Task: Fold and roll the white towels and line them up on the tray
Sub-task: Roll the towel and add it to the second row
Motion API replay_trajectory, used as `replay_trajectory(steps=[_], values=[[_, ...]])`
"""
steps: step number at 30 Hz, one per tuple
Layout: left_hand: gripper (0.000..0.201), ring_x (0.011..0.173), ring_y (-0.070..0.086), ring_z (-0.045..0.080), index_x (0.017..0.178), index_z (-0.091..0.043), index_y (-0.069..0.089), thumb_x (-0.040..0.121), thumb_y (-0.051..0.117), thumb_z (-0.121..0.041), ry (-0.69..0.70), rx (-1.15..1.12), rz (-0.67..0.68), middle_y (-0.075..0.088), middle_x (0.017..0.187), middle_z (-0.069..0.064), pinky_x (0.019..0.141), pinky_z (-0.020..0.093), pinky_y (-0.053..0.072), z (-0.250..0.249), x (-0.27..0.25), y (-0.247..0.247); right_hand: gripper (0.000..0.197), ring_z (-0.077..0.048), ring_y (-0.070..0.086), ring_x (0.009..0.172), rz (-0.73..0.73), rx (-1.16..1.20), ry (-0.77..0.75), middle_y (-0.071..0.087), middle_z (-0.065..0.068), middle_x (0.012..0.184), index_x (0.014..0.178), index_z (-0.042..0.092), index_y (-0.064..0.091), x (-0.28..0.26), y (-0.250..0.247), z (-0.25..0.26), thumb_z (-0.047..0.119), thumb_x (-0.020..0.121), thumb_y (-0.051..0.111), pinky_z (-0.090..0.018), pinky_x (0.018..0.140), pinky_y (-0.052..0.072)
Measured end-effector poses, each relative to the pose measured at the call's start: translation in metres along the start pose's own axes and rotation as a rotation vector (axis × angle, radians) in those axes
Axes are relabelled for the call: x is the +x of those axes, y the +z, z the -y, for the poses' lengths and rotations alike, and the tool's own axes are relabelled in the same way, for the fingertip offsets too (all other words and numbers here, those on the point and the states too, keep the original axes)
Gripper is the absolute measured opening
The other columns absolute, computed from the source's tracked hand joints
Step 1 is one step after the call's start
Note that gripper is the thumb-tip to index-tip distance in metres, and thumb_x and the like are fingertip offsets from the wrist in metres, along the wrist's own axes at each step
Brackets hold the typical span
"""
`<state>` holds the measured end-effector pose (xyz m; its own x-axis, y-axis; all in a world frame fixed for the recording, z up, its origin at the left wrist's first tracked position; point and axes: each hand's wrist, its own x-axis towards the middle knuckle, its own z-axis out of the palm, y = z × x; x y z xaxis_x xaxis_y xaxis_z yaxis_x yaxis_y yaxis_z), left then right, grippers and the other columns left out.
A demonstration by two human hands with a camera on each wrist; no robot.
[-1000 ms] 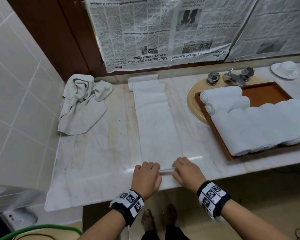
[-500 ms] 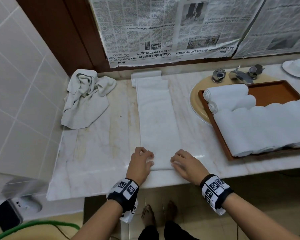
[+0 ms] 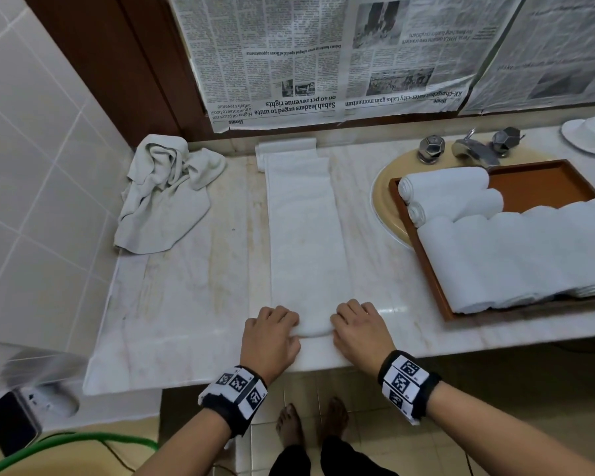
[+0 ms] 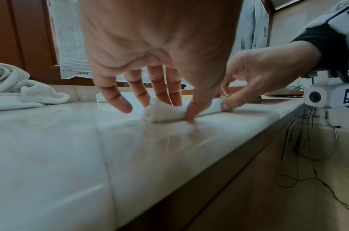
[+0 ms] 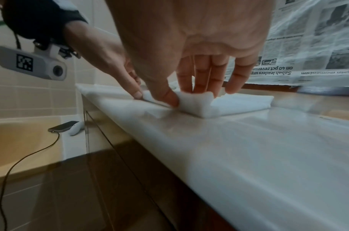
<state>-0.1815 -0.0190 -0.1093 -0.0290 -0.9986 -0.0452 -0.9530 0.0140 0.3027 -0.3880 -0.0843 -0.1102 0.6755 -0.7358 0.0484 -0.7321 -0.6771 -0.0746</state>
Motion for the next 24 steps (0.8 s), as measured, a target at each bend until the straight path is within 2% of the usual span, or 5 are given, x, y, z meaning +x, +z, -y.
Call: replay_trajectory(steps=[6,10,16,20,24], values=[[0.025,0.086,0.056,0.013,0.101,-0.032,0.062,0.082,0.049,-0.042,-0.154,-0.209,0.116,0.063,0.092,-0.014,0.074,0.036,0.049,0.006,0.013,-0.01,0.039,-0.017,0.054,0.084,0.232,0.419,0.171,0.062,0.003,0.087,0.097,0.015,0.071,0.017,-0.011,-0.021,0.037,0.083,0.043,-0.031,0.072,0.04],[0.036,0.093,0.062,0.012,0.111,-0.03,0.069,0.087,0.047,-0.044,-0.254,-0.426,0.069,0.069,0.101,-0.009,0.084,0.029,0.048,0.012,0.014,-0.01,0.026,-0.011,0.059,0.092,0.2,0.77,0.289,0.066,0.005,0.1,0.112,0.016,0.07,0.015,-0.014,-0.037,0.027,0.092,0.059,-0.022,0.081,0.042],[0.015,0.077,0.058,0.019,0.11,-0.032,0.061,0.096,0.057,-0.034,-0.272,-0.258,-0.027,0.048,0.109,-0.004,0.066,0.033,0.05,0.005,0.016,-0.005,0.015,-0.023,0.052,0.069,0.041,0.262,0.085,0.053,-0.002,0.088,0.092,0.016,0.063,0.008,0.0,-0.027,0.01,0.079,0.068,-0.029,0.049,0.036],[0.028,0.067,0.053,0.022,0.092,-0.026,0.064,0.074,0.079,-0.01,-0.109,-0.026,-0.065,0.055,0.093,-0.003,0.044,0.032,0.042,-0.003,0.008,0.003,0.024,-0.022,0.053,0.082,0.042,0.139,-0.014,0.056,-0.001,0.093,0.086,0.016,0.064,0.004,-0.005,-0.021,0.036,0.073,0.062,-0.034,0.058,0.045],[0.028,0.076,0.058,0.023,0.1,-0.026,0.067,0.08,0.071,-0.046,-0.037,-0.028,-0.069,0.062,0.099,-0.006,0.055,0.036,0.051,-0.005,0.0,0.004,0.018,-0.023,0.055,0.078,0.133,0.117,0.013,0.056,-0.002,0.087,0.074,0.013,0.063,0.011,-0.01,-0.017,0.03,0.068,0.062,-0.032,0.057,0.043]])
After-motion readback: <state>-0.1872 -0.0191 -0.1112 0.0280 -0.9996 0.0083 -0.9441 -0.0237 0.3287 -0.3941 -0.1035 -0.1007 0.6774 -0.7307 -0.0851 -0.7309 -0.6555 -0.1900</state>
